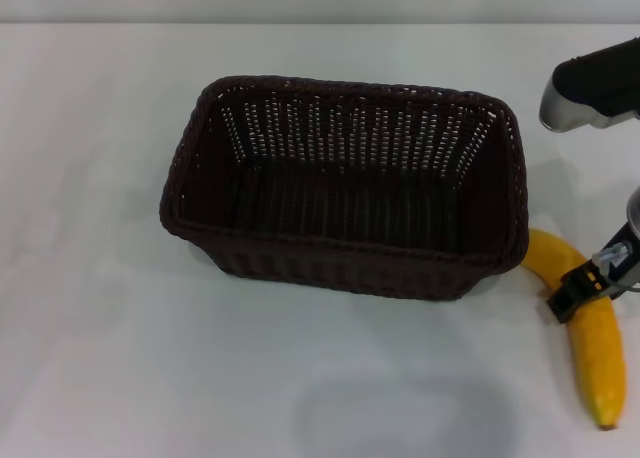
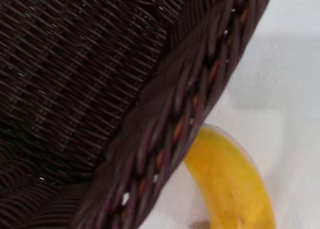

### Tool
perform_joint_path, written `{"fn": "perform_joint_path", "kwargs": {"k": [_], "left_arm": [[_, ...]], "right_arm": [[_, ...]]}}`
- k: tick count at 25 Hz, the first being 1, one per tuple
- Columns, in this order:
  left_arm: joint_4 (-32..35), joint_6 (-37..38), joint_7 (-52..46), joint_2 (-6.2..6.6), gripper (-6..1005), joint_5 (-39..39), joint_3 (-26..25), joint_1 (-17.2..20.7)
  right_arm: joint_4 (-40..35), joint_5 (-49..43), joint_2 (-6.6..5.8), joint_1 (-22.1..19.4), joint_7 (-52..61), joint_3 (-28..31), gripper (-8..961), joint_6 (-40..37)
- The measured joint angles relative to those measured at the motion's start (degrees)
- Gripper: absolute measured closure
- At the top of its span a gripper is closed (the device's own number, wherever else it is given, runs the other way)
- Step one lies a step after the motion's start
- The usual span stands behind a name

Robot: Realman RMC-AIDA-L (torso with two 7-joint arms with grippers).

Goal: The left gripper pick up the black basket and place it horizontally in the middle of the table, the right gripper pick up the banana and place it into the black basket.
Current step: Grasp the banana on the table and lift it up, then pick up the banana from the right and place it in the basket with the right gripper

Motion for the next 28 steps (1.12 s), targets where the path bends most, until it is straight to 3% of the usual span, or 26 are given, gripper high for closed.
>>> {"fn": "perform_joint_path", "kwargs": {"k": [6, 12, 15, 20, 23, 28], "left_arm": [[0.0, -0.06, -0.08, -0.29, 117, 0.0, -0.21, 0.05], [0.0, 0.21, -0.07, -0.48, 118, 0.0, -1.49, 0.21], [0.0, 0.32, -0.17, -0.59, 118, -0.01, -1.53, 0.53], [-0.26, 0.86, -0.03, -0.93, 118, 0.32, -1.52, 1.09], [-1.38, 1.05, -0.03, -1.02, 117, 0.39, -1.49, 1.18], [-2.82, 1.4, -0.02, -1.11, 117, 0.14, -1.5, 1.52]], "right_arm": [[-0.61, -0.87, -0.35, -0.09, -1.39, 0.64, 276, 0.12], [0.48, -4.12, -0.61, -0.66, -7.22, 8.38, 417, 0.84], [3.03, -6.47, -0.71, -0.78, -15.79, 20.97, 444, 1.01], [7.64, -4.9, -0.7, 1.66, -24.74, 31.84, 456, 0.43], [9.9, -0.88, -0.6, 3.43, -27.4, 33.12, 442, -0.44], [11.67, 9.38, -0.37, 6.21, -30.16, 28.85, 420, -4.06]]}}
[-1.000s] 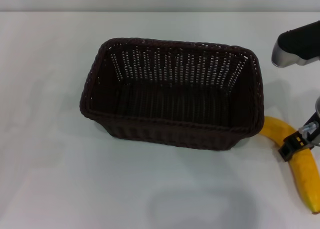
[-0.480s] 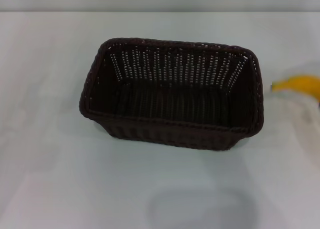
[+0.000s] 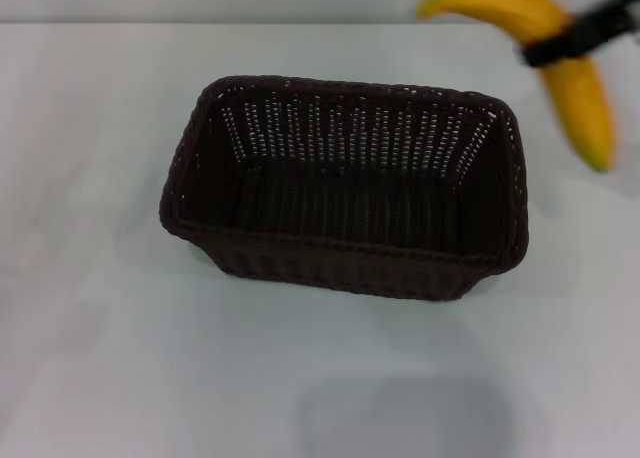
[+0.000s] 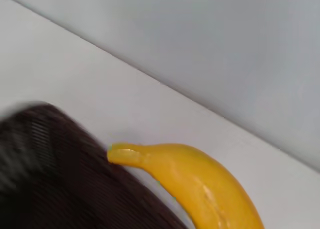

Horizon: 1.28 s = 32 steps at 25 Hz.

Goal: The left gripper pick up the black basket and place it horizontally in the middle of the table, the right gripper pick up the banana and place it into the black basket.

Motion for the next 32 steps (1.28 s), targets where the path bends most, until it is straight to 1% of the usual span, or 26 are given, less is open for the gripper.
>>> {"fn": "perform_joint_path", "kwargs": {"k": [3, 5, 9, 12, 17, 20, 23, 24, 27, 29, 31, 32], "left_arm": [[-0.06, 0.34, 0.5, -0.58, 117, -0.03, 0.01, 0.18], [-0.08, 0.46, 1.11, -1.06, 117, -0.03, 0.01, 0.23], [-0.28, 0.85, 1.49, -1.79, 118, -0.03, 0.0, 0.53], [-1.37, 1.13, 1.53, -1.98, 119, -0.05, 0.0, 0.73], [-3.73, 1.59, 4.29, -2.0, 119, -0.14, 0.0, 0.74], [-5.14, 1.7, 6.02, -2.03, 120, -0.2, -0.02, 0.81], [-6.57, 1.73, 7.2, -1.98, 121, -0.48, -0.04, 0.55], [-6.85, 1.73, 7.57, -1.98, 121, -0.67, -0.04, 0.51], [-8.08, 1.86, 9.3, -2.07, 121, -1.39, -0.01, 0.4], [-9.2, 1.95, 10.36, -2.08, 122, -1.97, -0.06, 0.44], [-10.59, 2.0, 11.77, -2.05, 122, -2.83, -0.08, 0.65], [-11.22, 2.08, 12.42, -2.04, 122, -3.33, -0.08, 0.76]], "right_arm": [[-0.71, 5.15, 0.06, 0.65, -1.16, -5.28, 406, -4.4], [-1.11, 7.58, 0.12, 0.55, -1.99, -9.98, 397, -8.11], [-2.19, 10.96, 0.23, 0.26, -4.65, -17.41, 379, -12.71], [-4.56, 13.52, 0.26, 0.31, -7.78, -19.92, 365, -13.35], [-10.03, 17.22, 0.37, -0.34, -12.04, -20.39, 343, -15.2], [-10.68, 17.53, 0.29, -2.36, -14.69, -19.18, 329, -17.55], [-9.87, 18.23, 0.21, -5.24, -18.74, -15.58, 316, -19.02], [-9.53, 18.87, 0.2, -6.48, -20.34, -13.99, 311, -19.41], [-8.92, 23.56, 0.09, -11.16, -26.89, -7.9, 116, -20.42], [-9.45, 27.7, 0.05, -14.42, -32.17, -2.58, 115, -20.69], [-11.8, 33.03, 0.02, -17.43, -38.57, 2.04, 113, -21.0], [-13.37, 35.72, 0.04, -18.59, -42.19, 3.32, 112, -21.04]]}}
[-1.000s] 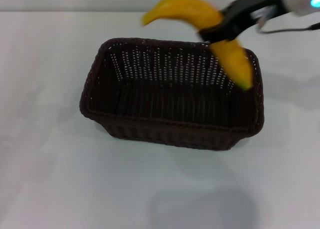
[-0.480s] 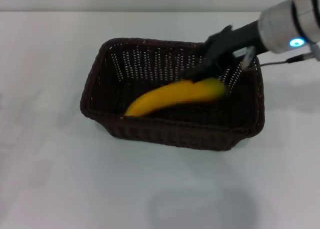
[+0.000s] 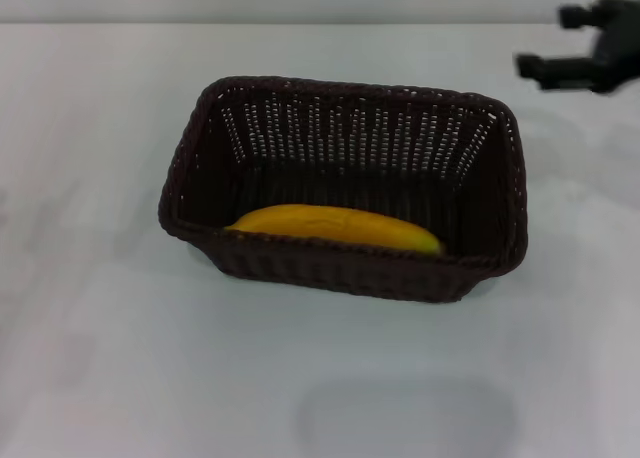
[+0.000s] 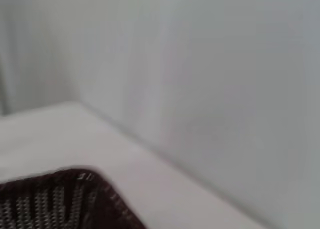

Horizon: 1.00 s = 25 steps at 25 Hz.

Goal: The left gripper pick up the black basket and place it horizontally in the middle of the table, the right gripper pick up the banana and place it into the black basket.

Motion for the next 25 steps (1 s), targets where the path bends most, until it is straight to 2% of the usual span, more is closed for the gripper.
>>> {"fn": "perform_joint_path", "kwargs": {"k": [3, 5, 9, 15, 20, 25], "left_arm": [[-2.91, 1.15, 3.6, -0.05, 123, -2.75, -0.01, 0.74], [-4.85, 2.25, 5.61, -0.08, 123, -4.32, -0.01, 1.1], [-7.2, 3.78, 7.92, -0.05, 124, -5.57, -0.01, 1.73], [-9.75, 5.9, 10.56, -0.07, 123, -5.79, 0.0, 1.91], [-13.63, 7.69, 16.97, -0.05, 123, -6.85, 0.0, 1.8], [-16.12, 8.54, 19.51, -0.15, 124, -8.9, 0.0, 1.72]], "right_arm": [[-9.88, 11.94, -0.16, -3.8, -15.44, 4.44, 110, -0.14], [-17.93, 18.95, -0.18, -4.79, -23.55, 6.77, 109, -0.03], [-34.13, 31.71, -0.19, -5.02, -39.77, 9.7, 109, 0.33], [-51.76, 48.56, 0.33, -4.33, -62.74, 9.12, 108, 1.88], [-62.12, 60.98, 0.88, -3.67, -72.68, 9.14, 108, 3.43], [-65.71, 64.18, 1.0, -3.88, -78.58, 9.32, 108, 5.27]]}}
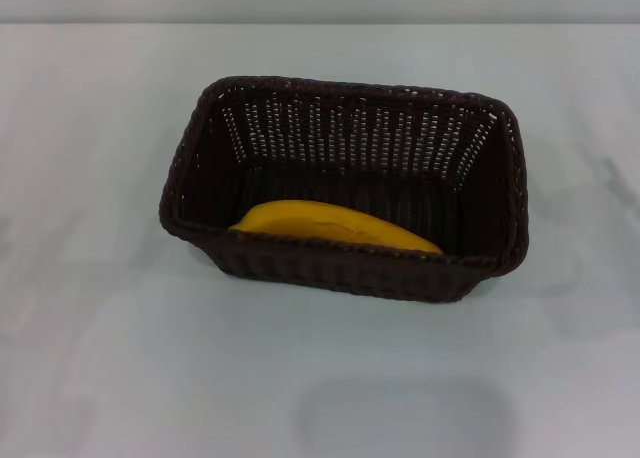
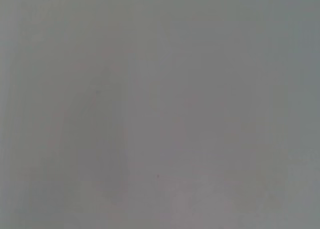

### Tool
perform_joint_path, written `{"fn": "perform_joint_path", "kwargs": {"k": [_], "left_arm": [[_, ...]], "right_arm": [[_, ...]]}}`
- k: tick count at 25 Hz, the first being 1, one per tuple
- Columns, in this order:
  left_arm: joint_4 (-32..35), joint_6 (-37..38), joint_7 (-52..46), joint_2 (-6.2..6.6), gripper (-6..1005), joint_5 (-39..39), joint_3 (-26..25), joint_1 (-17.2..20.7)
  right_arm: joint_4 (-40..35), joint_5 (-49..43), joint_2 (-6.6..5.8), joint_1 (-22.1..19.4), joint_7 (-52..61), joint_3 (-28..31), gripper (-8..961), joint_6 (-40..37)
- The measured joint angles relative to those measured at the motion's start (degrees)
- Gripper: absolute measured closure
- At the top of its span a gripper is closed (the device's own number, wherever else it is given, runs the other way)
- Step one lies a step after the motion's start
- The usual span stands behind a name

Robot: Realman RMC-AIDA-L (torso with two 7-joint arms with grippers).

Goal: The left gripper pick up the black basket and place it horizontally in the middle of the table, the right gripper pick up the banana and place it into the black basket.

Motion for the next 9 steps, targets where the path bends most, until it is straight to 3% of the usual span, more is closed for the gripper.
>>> {"fn": "perform_joint_path", "kwargs": {"k": [9], "left_arm": [[-4.01, -0.1, 4.59, -0.1, 124, -2.29, 0.0, 0.65]], "right_arm": [[-0.98, 1.62, -0.5, -1.77, -2.53, 0.56, 108, 2.21]]}}
